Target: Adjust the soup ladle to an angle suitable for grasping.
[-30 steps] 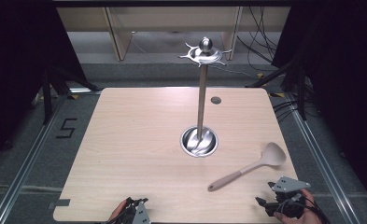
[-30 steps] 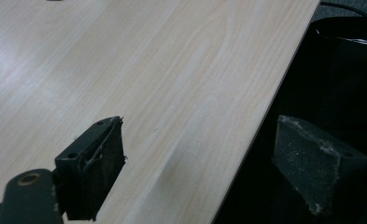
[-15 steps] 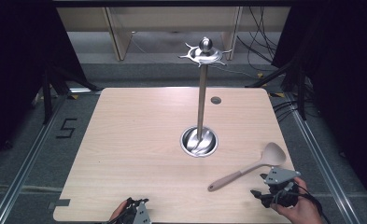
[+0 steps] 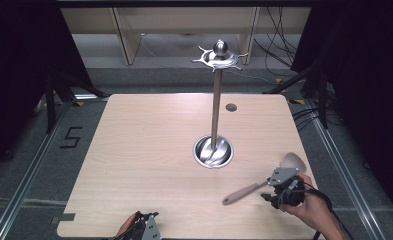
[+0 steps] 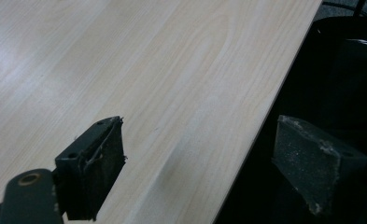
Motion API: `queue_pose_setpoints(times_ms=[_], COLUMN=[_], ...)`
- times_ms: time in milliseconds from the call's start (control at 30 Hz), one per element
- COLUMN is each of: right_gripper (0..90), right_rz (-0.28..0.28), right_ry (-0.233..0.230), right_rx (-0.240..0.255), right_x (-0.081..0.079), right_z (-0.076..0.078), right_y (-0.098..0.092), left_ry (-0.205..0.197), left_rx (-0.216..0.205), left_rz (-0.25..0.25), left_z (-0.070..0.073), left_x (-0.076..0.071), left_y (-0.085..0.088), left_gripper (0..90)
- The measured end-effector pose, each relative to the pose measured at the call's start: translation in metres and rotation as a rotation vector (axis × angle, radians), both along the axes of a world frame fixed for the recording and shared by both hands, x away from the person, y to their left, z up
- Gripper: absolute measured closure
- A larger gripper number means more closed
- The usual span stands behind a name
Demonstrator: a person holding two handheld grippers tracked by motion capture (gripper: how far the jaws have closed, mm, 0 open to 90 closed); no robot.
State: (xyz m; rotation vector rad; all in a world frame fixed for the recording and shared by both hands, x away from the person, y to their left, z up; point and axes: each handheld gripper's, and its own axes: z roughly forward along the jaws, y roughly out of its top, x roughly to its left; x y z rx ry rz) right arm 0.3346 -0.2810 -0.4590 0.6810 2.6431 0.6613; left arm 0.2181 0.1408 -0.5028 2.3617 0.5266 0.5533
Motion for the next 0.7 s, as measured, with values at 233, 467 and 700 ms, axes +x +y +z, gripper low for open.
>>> queue_pose_setpoints(times_ms=[233,467,700], right_gripper=[49.0,50.4,50.5], right_rz=[0.058,0.114,0.147], right_ry=[0.045,0.072,0.07], right_rx=[-0.1,-0.107,-0.12], right_x=[0.02,0.029,0.036], right_z=[0.001,0.003,-0.002], right_y=[0.004,0.009,0.013], left_ry=[0.002,0.01,0.004], left_rx=[-0.003,-0.008,-0.004], left_rz=[-0.003,-0.005,0.0], left_z=[0.0,-0.001,0.0], left_x=[-0.001,0.0,0.0], left_y=[-0.002,-0.001,0.0], left_gripper=[15.8,15.8,15.8])
